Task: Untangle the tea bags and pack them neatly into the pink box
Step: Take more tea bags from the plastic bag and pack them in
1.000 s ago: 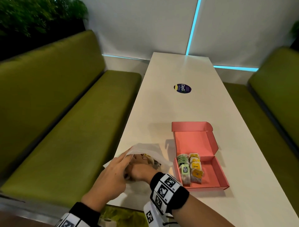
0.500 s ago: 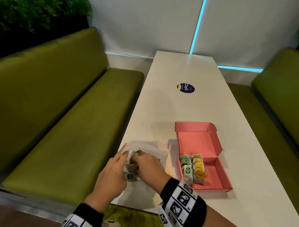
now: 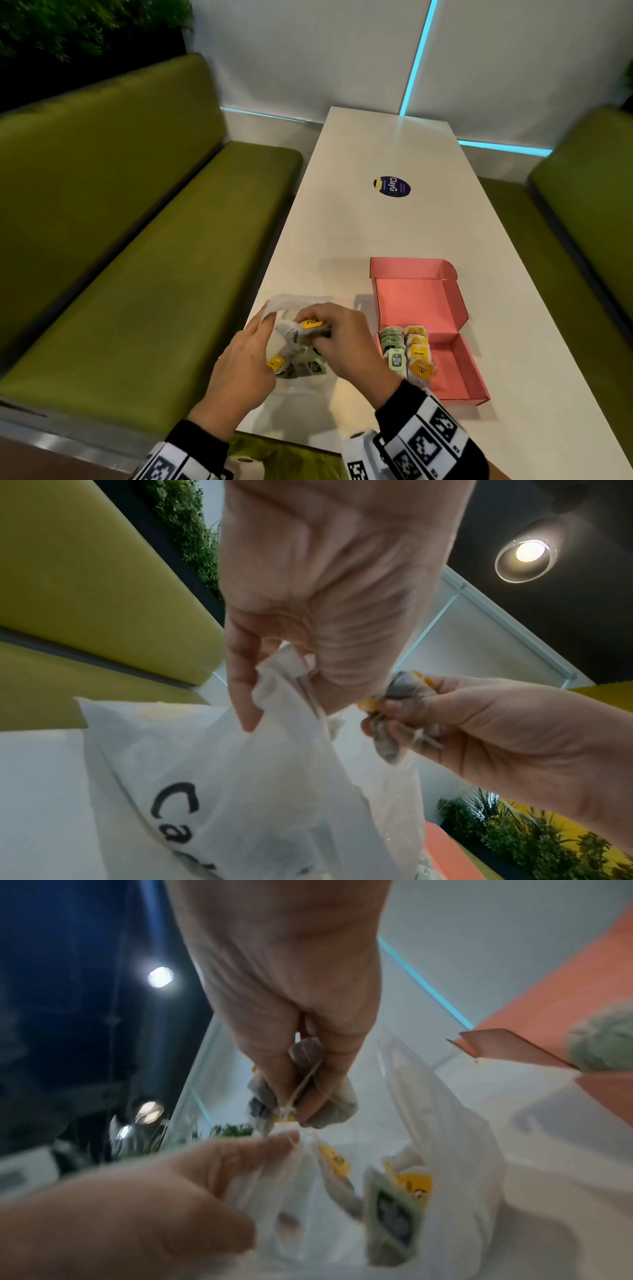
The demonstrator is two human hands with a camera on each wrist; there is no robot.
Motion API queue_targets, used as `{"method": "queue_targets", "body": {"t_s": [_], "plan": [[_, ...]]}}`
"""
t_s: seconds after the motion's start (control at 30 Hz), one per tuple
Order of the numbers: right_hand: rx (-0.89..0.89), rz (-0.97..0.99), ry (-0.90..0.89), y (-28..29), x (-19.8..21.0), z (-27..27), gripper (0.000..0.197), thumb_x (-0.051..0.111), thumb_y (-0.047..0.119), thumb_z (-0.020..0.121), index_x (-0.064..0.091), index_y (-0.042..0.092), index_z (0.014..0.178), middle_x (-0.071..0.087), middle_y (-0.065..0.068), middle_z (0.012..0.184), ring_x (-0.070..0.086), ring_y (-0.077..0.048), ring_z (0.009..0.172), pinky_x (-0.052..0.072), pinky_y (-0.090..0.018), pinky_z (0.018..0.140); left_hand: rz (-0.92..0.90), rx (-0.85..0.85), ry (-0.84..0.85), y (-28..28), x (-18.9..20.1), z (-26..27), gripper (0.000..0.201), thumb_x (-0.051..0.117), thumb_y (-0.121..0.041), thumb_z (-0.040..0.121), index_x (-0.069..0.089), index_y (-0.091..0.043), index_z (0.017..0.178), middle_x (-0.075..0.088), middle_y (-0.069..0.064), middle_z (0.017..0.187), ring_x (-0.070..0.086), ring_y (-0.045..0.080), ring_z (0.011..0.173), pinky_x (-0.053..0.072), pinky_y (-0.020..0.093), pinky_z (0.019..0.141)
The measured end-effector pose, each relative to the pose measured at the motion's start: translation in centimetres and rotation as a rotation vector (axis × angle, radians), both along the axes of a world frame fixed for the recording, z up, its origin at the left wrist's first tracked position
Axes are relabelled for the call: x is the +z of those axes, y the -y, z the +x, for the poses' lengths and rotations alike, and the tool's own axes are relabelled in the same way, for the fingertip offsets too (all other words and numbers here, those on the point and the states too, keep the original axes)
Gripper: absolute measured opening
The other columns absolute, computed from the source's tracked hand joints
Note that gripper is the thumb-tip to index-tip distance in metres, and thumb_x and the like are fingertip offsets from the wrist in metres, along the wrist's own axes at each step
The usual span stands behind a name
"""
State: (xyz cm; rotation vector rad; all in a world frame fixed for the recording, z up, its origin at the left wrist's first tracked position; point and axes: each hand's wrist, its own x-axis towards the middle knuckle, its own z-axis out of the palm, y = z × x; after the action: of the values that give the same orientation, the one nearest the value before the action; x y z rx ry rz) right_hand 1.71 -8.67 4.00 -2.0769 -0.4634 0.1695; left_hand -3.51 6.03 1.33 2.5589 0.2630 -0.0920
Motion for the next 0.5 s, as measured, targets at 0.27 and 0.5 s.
{"method": "queue_targets", "body": {"t_s": [0.27, 0.5], "plan": [[-0.24, 0.872, -0.628, 2.5, 2.2, -0.3, 0.027, 0.064, -0.014, 0.065, 0.068, 0.009, 0.078, 0.067, -0.011, 0.07, 0.062, -0.028, 0.069, 0.053, -0.028, 0.058, 0.093, -0.047, 0.007, 1.6, -0.5, -0.1, 0.081, 0.047, -0.001, 0.081, 0.014, -0.035, 0.146, 0.004, -0.019, 0.156, 0.043, 0.014, 0.116, 0.039, 0.02, 0.065], [-0.265, 1.023, -0.62, 4.9, 6.7, -0.1, 0.039, 0.061, -0.005, 0.058, 0.062, -0.001, 0.097, 0.065, -0.013, 0.075, 0.066, -0.022, 0.063, 0.053, -0.021, 0.051, 0.093, -0.281, -0.042, 1.9, -1.4, -0.9, 0.053, 0.052, -0.027, 0.092, 0.032, -0.052, 0.135, -0.026, -0.008, 0.152, 0.018, 0.022, 0.139, 0.038, 0.033, 0.101]]}}
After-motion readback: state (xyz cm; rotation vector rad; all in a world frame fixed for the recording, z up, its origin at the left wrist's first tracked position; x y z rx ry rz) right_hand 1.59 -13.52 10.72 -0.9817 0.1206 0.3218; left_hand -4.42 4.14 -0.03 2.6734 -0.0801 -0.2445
